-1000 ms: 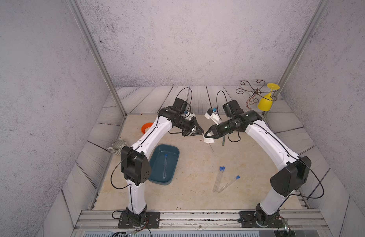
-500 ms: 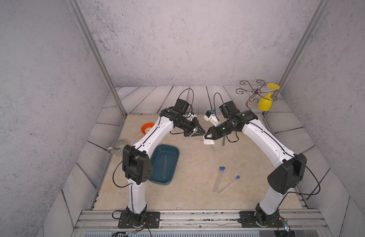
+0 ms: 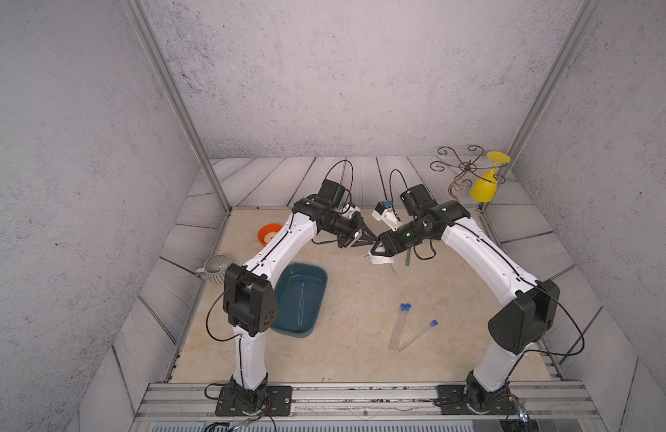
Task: Wipe the exteriors of test tubes
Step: Wipe the dirt from the test tube.
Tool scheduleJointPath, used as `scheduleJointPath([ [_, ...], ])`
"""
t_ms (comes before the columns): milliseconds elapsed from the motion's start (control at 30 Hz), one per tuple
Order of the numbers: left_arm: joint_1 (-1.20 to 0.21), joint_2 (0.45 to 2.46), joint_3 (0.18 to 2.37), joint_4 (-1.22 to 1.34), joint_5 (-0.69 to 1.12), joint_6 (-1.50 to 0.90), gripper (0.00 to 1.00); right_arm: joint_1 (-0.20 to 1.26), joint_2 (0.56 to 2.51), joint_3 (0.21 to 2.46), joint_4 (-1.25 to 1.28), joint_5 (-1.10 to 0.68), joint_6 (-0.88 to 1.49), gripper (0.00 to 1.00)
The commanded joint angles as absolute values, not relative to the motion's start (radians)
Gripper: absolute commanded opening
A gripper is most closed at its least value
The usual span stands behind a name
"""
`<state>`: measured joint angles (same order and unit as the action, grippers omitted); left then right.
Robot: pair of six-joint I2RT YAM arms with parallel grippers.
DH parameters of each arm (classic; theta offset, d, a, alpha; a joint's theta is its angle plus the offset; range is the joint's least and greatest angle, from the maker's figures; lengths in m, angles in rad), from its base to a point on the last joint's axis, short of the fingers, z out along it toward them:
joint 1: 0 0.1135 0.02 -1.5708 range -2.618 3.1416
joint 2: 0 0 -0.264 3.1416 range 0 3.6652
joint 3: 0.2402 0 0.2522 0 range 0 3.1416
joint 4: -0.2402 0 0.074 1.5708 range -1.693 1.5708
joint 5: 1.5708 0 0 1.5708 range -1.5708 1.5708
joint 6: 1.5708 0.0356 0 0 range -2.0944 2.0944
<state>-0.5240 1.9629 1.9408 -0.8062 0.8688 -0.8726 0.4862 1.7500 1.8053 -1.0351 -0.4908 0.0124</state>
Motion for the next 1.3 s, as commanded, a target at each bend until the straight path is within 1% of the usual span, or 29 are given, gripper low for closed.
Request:
scheduleJointPath([
  [0,-0.528,1.950,1.927,-0.798,0.884,-0.870,0.06,0.488,1.729,1.833,-1.055,-0.458,0.007,0.60],
  [100,-0.528,1.950,1.927,-0.799,0.882,-0.869,0.06,0.488,1.721,1.839,-1.064,-0.448,0.010,0.63],
  [333,-0.528,1.947,1.922,-0.802,0.879,-0.866,0.06,0.487,1.700,1.863,-1.083,-0.416,0.018,0.69],
  [600,-0.528,1.948,1.924,-0.800,0.880,-0.866,0.06,0.488,1.696,1.863,-1.092,-0.419,0.026,0.70],
  [867,-0.528,1.952,1.926,-0.792,0.875,-0.870,0.05,0.488,1.698,1.839,-1.117,-0.439,0.046,0.64],
  [967,-0.528,1.956,1.930,-0.792,0.873,-0.873,0.05,0.488,1.698,1.832,-1.129,-0.463,0.050,0.57],
  [1100,-0.526,1.957,1.933,-0.791,0.866,-0.873,0.05,0.488,1.690,1.812,-1.134,-0.485,0.057,0.52],
  [1267,-0.526,1.960,1.934,-0.781,0.864,-0.880,0.05,0.488,1.687,1.799,-1.136,-0.504,0.060,0.42],
])
